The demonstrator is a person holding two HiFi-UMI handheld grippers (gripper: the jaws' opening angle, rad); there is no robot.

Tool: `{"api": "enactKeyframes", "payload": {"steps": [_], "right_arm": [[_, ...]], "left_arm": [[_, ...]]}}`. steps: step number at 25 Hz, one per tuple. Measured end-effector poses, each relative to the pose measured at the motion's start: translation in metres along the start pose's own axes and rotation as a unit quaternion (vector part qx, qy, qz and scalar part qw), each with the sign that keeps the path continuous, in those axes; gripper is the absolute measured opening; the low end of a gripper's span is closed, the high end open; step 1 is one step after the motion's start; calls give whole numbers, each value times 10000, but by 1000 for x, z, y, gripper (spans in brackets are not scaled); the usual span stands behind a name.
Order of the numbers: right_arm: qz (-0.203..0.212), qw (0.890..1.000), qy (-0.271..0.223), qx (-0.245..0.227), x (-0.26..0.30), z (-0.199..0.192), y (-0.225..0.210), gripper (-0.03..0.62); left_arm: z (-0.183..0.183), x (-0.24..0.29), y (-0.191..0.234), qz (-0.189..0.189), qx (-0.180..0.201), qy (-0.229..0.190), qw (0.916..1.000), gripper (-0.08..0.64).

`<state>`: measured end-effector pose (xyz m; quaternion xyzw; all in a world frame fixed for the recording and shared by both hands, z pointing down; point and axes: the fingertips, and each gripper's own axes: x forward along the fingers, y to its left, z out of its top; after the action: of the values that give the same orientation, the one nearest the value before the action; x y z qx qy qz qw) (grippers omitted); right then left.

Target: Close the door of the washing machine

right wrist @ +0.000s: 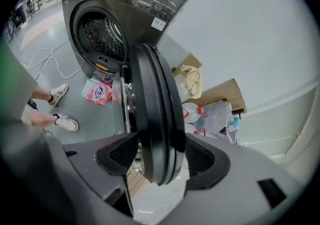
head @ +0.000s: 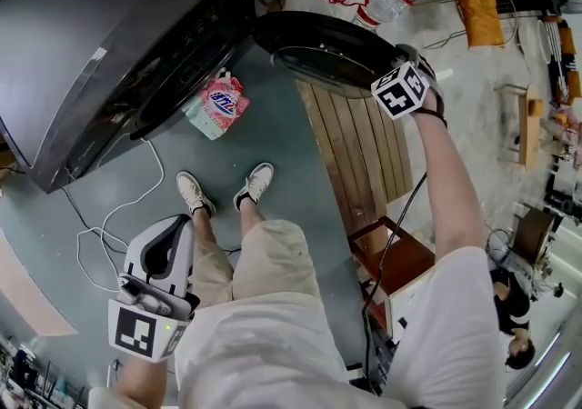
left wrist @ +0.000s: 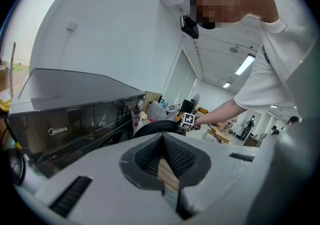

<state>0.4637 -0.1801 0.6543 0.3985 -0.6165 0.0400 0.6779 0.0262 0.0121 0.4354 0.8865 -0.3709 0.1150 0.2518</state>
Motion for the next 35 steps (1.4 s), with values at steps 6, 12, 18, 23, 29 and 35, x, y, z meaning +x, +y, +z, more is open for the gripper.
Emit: {"api": "enactKeyframes", "payload": {"steps": [6,12,18,23,29,35], "right_arm": [[43,9996,-77,268,-20,-8,33,285],[132,9981,-106,584,-34,-7,63,276],[186,9961,-230,837,-53,-2,94,275],[393,9931,-312,1059,-65,5,119,269],[677,9884,-473,1273,-81,17,149,265],[837,9825,-680,1517,-98,36,180,262]], "left_arm": [[-7,-16,1,-86,-19,-67,9999,3],[-4,-30,11,-160,-24,18,9999,4],[1,-43,18,-235,23,13,9997,4],[4,-48,24,-305,66,13,9995,5],[6,-55,30,-339,89,20,9994,5],[4,-65,41,-309,83,10,9995,5]]}}
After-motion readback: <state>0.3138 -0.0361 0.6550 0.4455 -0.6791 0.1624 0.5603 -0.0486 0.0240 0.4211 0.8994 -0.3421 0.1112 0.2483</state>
